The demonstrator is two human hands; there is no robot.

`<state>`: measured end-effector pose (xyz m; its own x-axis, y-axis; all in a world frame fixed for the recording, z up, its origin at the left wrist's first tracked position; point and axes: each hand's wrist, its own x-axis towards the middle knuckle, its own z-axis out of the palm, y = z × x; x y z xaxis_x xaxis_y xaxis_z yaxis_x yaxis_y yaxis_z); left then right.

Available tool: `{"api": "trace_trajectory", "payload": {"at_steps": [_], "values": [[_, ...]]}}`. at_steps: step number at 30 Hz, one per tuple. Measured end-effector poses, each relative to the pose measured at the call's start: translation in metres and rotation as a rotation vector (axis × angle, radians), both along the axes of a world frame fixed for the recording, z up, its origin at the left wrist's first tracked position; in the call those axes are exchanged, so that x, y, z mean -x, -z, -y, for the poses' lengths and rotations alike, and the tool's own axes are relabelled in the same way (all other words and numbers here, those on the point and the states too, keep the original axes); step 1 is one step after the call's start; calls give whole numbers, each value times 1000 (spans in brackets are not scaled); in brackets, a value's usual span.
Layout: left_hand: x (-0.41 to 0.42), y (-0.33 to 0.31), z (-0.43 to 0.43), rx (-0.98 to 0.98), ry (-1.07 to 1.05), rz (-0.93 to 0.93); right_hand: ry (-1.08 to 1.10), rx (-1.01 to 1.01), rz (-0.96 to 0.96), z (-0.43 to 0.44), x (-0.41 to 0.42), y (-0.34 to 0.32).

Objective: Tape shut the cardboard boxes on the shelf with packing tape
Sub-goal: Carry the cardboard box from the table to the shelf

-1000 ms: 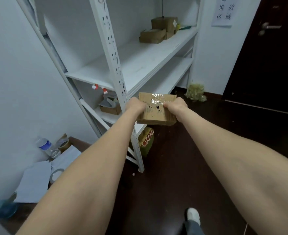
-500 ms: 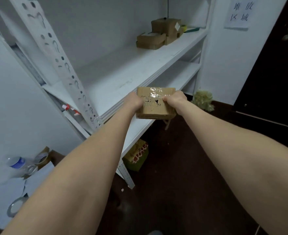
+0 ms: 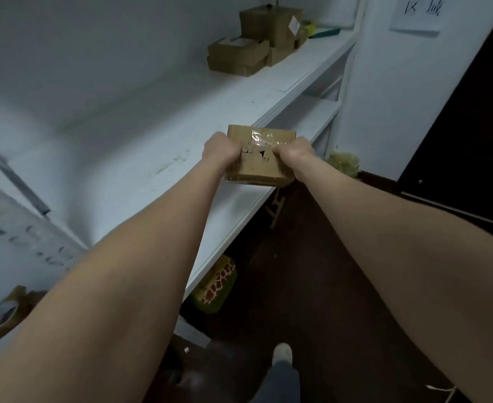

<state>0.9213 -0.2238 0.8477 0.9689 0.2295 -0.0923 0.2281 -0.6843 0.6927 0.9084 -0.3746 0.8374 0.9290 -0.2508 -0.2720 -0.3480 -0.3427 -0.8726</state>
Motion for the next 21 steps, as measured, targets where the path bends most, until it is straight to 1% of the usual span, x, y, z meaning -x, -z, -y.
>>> {"api": "trace_trajectory", "payload": {"at_steps": [6, 10, 13, 17, 21], "values": [[-92, 6, 21, 16, 18, -22, 60, -3, -18, 21, -91, 9], [-140, 9, 38, 22, 21, -26, 90, -5, -18, 36, -136, 9], [-172, 9, 49, 65, 9, -33, 106, -8, -25, 47, -167, 9], [-213, 7, 63, 112, 4, -31, 118, 28, 18, 64, -208, 6], [-252, -2, 85, 134, -13, 12, 128, 78, 73, 87, -255, 1]]}}
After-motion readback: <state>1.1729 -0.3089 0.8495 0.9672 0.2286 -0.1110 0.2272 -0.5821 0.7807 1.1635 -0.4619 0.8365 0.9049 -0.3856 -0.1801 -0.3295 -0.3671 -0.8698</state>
